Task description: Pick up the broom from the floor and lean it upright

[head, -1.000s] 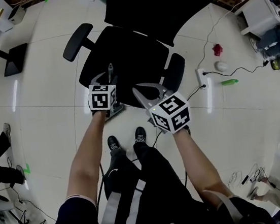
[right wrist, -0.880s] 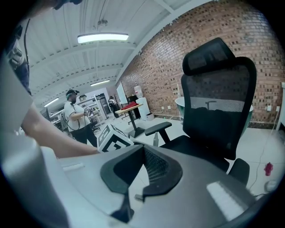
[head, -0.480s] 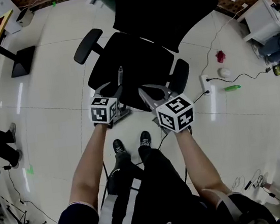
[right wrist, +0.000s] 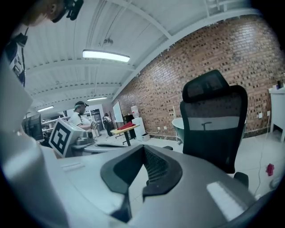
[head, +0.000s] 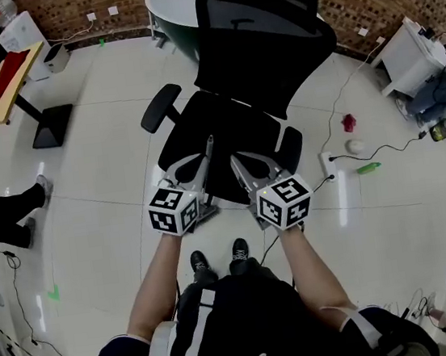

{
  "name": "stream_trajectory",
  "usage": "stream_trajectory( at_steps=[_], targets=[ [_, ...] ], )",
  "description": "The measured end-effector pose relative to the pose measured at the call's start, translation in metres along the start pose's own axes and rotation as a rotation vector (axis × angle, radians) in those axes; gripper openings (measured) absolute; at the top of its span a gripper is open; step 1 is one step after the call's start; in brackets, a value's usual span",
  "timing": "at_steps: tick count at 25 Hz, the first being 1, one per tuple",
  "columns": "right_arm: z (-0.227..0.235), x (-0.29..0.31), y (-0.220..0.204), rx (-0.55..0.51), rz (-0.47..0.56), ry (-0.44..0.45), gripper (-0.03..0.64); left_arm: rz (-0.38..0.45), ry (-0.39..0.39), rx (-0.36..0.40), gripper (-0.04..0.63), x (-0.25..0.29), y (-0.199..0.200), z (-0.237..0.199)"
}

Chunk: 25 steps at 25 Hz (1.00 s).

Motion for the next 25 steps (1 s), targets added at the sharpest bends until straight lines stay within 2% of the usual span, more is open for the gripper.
stream_trajectory(
  at_steps=[6,11,14,20,25],
  targets=[
    [-0.027,-0.006,0.028,-0.041,0.071,0.024,0.003,0.06,-0.054,0.01,0.002,-0.031,0.034,0.02],
    [-0.046,-0.007,0.046,-0.074,0.117,0.05,0.003,0.094,-0.083,0.086,0.002,-0.045,0.057,0.029],
    [-0.051,-0.01,0.054,-0.087,0.139,0.052,0.003,0.103,-0.091,0.126,0.002,-0.048,0.065,0.033],
    [-0.052,-0.015,0.069,-0.113,0.162,0.048,0.003,0.113,-0.084,0.155,0.002,-0.05,0.076,0.034],
    [-0.051,-0.016,0.069,-0.123,0.16,0.041,0.003,0.112,-0.098,0.149,0.002,-0.048,0.077,0.034]
  ],
)
Point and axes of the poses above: the fingertips, and each gripper's own axes: x forward along the fingers, z to its right, y out of its top, the point moved 1 cm from there along -x, backward along the fingers, and after that the axes turned 5 degrees about y, right-handed, at the moved point
